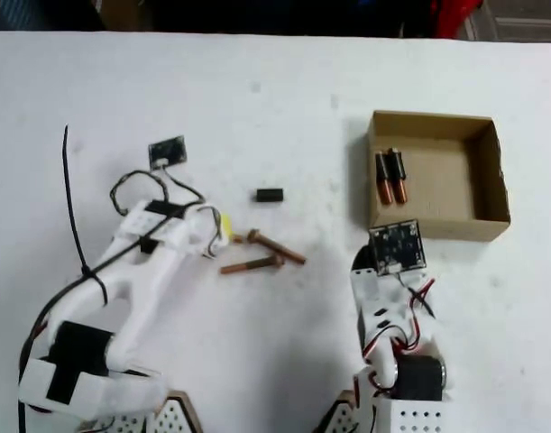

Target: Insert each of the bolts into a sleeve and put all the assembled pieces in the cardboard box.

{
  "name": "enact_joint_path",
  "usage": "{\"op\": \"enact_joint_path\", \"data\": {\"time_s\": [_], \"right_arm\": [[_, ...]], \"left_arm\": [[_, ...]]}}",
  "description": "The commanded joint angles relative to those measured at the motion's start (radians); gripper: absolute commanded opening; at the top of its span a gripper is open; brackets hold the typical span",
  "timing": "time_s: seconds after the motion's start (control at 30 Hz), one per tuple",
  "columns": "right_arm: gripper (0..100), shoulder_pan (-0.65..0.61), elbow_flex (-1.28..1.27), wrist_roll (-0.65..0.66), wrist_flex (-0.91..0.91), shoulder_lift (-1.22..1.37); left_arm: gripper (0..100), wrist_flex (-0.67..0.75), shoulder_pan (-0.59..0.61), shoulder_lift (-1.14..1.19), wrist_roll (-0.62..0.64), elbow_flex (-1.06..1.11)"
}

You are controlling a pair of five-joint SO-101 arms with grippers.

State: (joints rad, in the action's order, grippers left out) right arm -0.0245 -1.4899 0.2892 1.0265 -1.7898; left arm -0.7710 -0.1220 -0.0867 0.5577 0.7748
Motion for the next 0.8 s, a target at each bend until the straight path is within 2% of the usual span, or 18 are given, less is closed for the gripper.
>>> {"op": "enact_joint_path", "data": {"time_s": [0.0, 0.3, 0.6, 0.77], "right_arm": [[1.7, 0.007, 0.006, 0.014, -0.025, -0.012], [1.7, 0.007, 0.006, 0.015, -0.025, -0.012], [1.7, 0.007, 0.006, 0.015, -0.022, -0.012], [1.7, 0.007, 0.006, 0.015, -0.021, -0.012]], "left_arm": [[24, 0.057, 0.001, -0.002, 0.075, -0.043], [23, 0.057, 0.001, -0.002, 0.189, -0.035], [23, 0.094, 0.002, 0.088, 0.196, -0.054], [23, 0.123, 0.081, 0.127, 0.196, -0.081]]}}
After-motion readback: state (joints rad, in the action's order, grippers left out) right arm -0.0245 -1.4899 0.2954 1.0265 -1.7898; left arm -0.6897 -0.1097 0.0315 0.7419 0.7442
